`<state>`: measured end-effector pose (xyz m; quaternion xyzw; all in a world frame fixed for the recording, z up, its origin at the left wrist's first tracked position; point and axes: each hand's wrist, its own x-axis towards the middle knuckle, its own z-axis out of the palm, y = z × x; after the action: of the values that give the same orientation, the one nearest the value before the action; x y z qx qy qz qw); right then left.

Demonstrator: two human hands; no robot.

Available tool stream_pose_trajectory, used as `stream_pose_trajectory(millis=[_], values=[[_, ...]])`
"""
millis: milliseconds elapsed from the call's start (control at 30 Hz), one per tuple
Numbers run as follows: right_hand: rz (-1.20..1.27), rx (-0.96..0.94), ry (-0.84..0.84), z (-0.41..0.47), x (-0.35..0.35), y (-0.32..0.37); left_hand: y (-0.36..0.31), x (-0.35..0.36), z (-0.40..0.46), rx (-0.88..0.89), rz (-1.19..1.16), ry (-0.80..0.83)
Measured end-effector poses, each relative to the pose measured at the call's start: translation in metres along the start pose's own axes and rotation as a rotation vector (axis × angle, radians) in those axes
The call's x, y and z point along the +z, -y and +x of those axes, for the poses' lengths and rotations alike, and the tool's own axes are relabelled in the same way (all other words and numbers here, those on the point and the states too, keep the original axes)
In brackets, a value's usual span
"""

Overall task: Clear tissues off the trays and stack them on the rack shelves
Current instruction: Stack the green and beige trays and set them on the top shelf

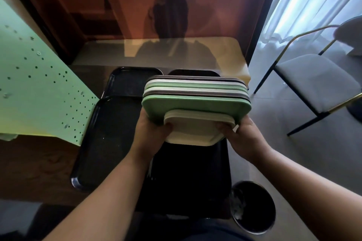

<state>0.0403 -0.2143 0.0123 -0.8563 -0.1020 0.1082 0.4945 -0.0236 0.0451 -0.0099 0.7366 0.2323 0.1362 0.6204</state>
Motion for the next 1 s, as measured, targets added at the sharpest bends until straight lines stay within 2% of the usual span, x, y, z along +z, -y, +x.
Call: stream_pose_trajectory(millis=[267, 433, 633, 767, 900, 1000], values=[[0.009, 0.004, -0.021, 0.006, 0.0, -0.007, 0.005, -0.006, 0.002, 0.022, -0.018, 0.078], [-0.017, 0.032, 0.111, 0.014, -0.002, -0.019, 0.015, -0.011, 0.007, -0.043, 0.015, 0.119], [-0.001, 0.072, 0.113, 0.022, -0.001, -0.016, 0.009, -0.007, 0.02, -0.007, 0.016, 0.107], [0.101, 0.077, 0.124, 0.04, -0.008, 0.002, -0.016, -0.009, 0.036, -0.025, 0.018, 0.12], [0.355, 0.074, 0.169, 0.062, -0.024, 0.041, -0.072, -0.021, 0.057, -0.054, 0.105, 0.166], [0.482, 0.097, 0.1, 0.077, -0.029, 0.094, -0.125, -0.023, 0.071, -0.138, 0.176, 0.059]])
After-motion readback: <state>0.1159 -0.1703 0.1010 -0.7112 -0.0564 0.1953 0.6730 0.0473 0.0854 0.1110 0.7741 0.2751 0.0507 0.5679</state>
